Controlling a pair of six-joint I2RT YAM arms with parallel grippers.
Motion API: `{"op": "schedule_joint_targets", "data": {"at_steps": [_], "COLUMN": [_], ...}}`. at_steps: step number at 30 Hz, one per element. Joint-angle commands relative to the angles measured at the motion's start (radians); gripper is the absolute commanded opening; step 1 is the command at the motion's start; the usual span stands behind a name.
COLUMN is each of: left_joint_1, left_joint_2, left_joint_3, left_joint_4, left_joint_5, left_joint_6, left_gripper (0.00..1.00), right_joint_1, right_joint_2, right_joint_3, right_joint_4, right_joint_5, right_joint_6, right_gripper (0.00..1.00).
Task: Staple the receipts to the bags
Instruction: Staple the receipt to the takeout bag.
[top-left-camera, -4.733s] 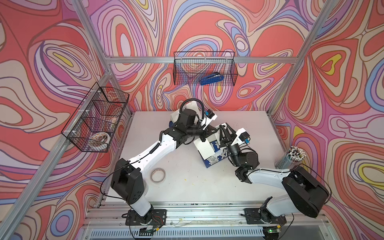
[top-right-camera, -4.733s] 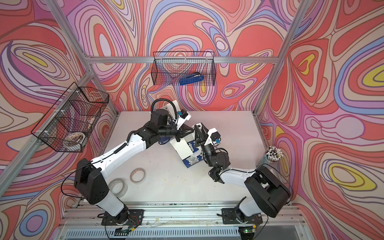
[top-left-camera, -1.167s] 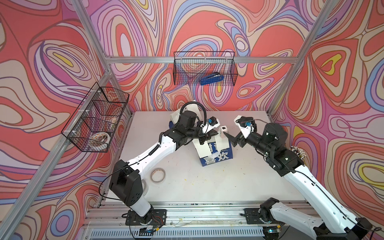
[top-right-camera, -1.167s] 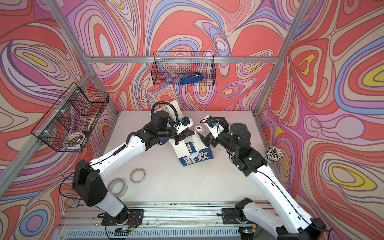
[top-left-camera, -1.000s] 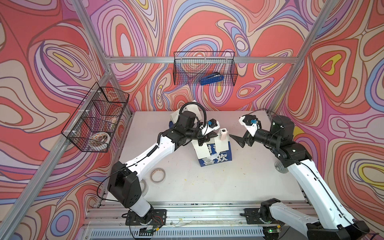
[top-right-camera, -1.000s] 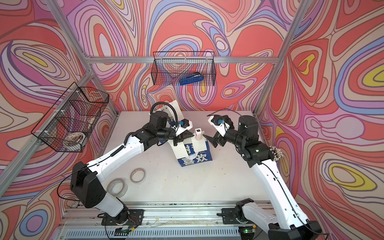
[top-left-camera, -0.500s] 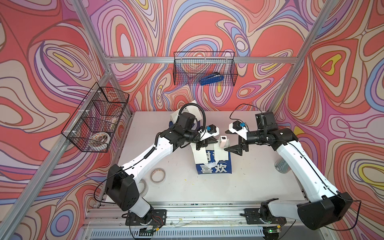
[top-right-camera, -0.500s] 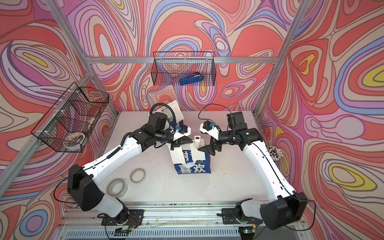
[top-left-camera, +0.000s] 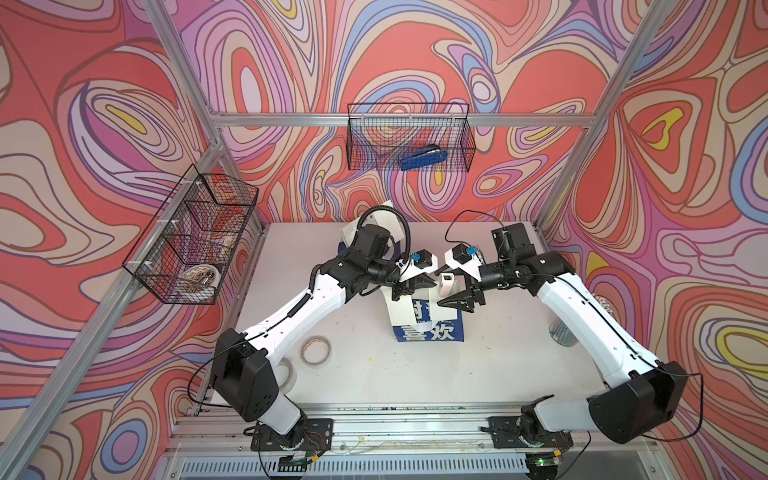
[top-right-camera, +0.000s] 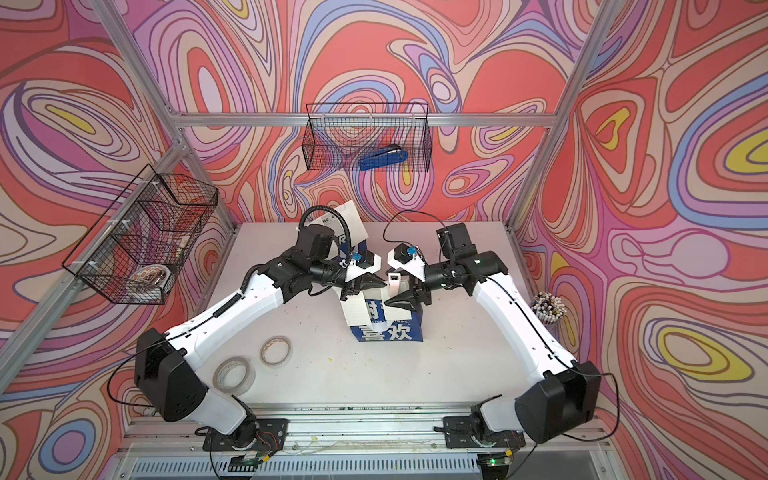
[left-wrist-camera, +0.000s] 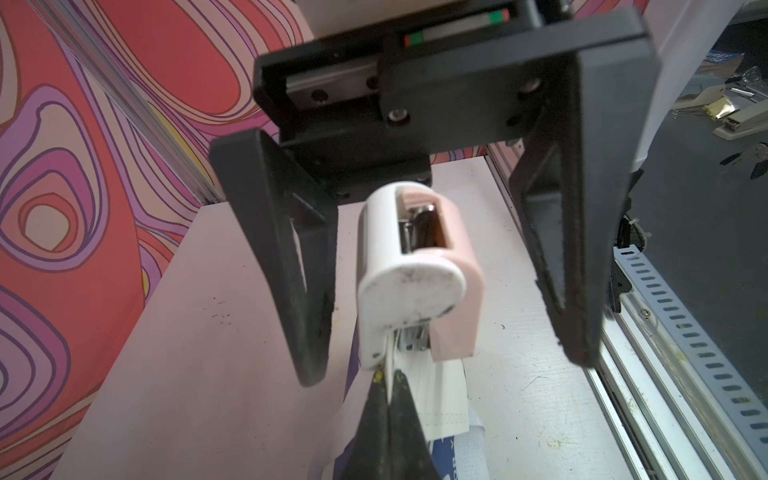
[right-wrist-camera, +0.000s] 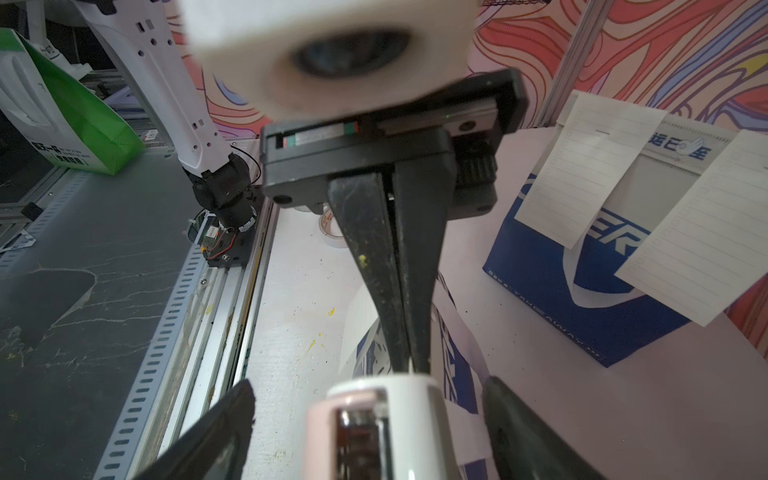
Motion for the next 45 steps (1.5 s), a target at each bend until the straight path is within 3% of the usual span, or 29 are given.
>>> {"op": "schedule_joint_targets", "data": {"at_steps": [1, 3, 13, 17, 21, 23, 27, 31, 33, 34, 35, 39, 45], "left_joint_1": [0.002, 0.002, 0.002, 0.002, 0.002, 0.002, 0.002, 0.002, 0.002, 0.002, 0.002, 0.002, 0.002], "left_joint_2": [-0.015, -0.013, -0.015, -0.019, -0.021, -0.020, -0.020, -0.022, -0.026, -0.027, -0.029, -0.031, -0.028], "left_joint_3": [0.054, 0.055, 0.055, 0.055, 0.055, 0.057, 0.058, 0.055, 0.052, 0.051, 0.049, 0.038, 0.029], "left_joint_4": [0.031, 0.033, 0.020, 0.015, 0.018, 0.018, 0.016, 0.016, 0.016, 0.015, 0.015, 0.026, 0.085], "left_joint_5": [0.066, 0.070, 0.080, 0.074, 0.082, 0.083, 0.083, 0.077, 0.064, 0.055, 0.045, -0.001, -0.039], "left_joint_6": [0.022, 0.017, 0.031, 0.034, 0.032, 0.031, 0.032, 0.034, 0.037, 0.040, 0.040, 0.036, -0.009], "left_gripper": [0.00, 0.00, 0.00, 0.00, 0.00, 0.00, 0.00, 0.00, 0.00, 0.00, 0.00, 0.00, 0.00], "right_joint_1": [0.025, 0.025, 0.025, 0.024, 0.025, 0.025, 0.024, 0.025, 0.025, 0.024, 0.024, 0.025, 0.024], "right_joint_2": [0.024, 0.011, -0.023, -0.021, -0.019, -0.007, 0.021, 0.030, 0.006, -0.022, -0.052, -0.159, -0.260], "right_joint_3": [-0.009, -0.022, -0.049, -0.036, -0.028, -0.012, 0.034, 0.055, 0.039, 0.017, -0.006, -0.106, -0.211], "right_joint_4": [0.005, 0.034, 0.047, 0.040, 0.033, 0.004, -0.059, -0.076, -0.026, 0.021, 0.060, 0.260, 0.488], "right_joint_5": [0.032, 0.046, 0.087, 0.086, 0.105, 0.082, 0.013, 0.022, 0.060, 0.088, 0.115, 0.222, 0.358], "right_joint_6": [-0.003, 0.018, 0.045, 0.055, 0.043, 0.013, -0.021, -0.030, 0.009, 0.055, 0.062, 0.217, 0.511], "right_gripper": [0.75, 0.67, 0.62, 0.53, 0.28, 0.00, 0.00, 0.00, 0.51, 0.64, 0.70, 0.79, 0.80]}}
